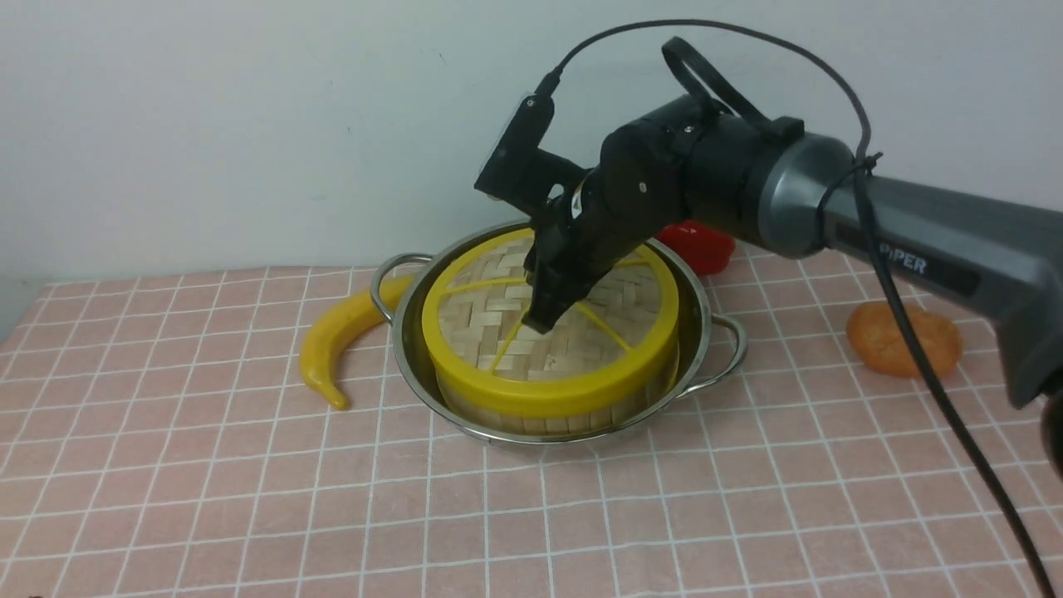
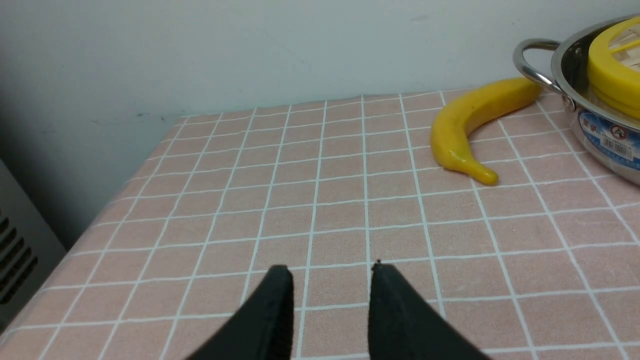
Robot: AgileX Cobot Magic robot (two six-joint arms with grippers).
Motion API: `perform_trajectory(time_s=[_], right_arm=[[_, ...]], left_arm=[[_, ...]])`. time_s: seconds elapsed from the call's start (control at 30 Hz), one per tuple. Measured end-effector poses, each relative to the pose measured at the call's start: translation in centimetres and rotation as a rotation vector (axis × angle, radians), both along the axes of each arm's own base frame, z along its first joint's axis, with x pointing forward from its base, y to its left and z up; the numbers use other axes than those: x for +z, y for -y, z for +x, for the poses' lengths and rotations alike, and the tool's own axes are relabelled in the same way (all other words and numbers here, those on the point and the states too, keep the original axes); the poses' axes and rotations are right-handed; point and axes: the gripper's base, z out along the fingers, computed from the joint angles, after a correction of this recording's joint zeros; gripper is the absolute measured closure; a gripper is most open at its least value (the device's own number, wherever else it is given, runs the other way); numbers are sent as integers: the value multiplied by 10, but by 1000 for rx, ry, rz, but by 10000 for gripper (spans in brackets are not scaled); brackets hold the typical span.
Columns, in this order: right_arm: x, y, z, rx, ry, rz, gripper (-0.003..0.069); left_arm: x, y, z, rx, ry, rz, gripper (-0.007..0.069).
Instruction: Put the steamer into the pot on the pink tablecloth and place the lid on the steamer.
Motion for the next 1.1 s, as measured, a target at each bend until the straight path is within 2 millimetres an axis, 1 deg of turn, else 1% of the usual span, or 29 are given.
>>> perform_trajectory(time_s=[0.3,0.37,0.4,0.43,0.47,0.5,0.57,0.6,0.63,0.7,0.73,0.77,0.83,0.87,0.93,0.97,1.0,1.03,1.1], right_arm=[[0,1,1,-28,-22,32,509],[0,2,1,-39,-40,51,442],[0,2,1,-39,-43,52,434],[2,2,0,-45,-51,66,348],[4,2,-1,-47,-54,74,314],[4,2,-1,-47,-55,76,306],[10,2,-2,-58,-56,98,233],[11,2,-2,-61,-56,103,224],[20,2,-3,-73,-43,128,202],[37,2,-3,-89,-8,175,192],[47,2,-3,-99,6,200,197],[62,4,-5,-117,22,237,223],[77,6,-9,-147,24,282,297],[84,8,-12,-167,14,303,365],[99,12,-20,-200,-18,340,535],[105,13,-24,-213,-43,358,599],[107,14,-25,-215,-46,363,618],[113,14,-32,-236,-104,399,664],[120,14,-45,-266,-239,454,673]], left_arm=[[0,0,0,0,0,0,413],[0,0,0,0,0,0,413],[0,0,0,0,0,0,413],[0,0,0,0,0,0,413],[0,0,0,0,0,0,413],[0,0,0,0,0,0,413],[0,0,0,0,0,0,413],[0,0,0,0,0,0,413],[0,0,0,0,0,0,413],[0,0,0,0,0,0,413],[0,0,0,0,0,0,413],[0,0,0,0,0,0,413],[0,0,0,0,0,0,413],[0,0,0,0,0,0,413],[0,0,0,0,0,0,413],[0,0,0,0,0,0,413],[0,0,0,0,0,0,413],[0,0,0,0,0,0,413],[0,0,0,0,0,0,413]])
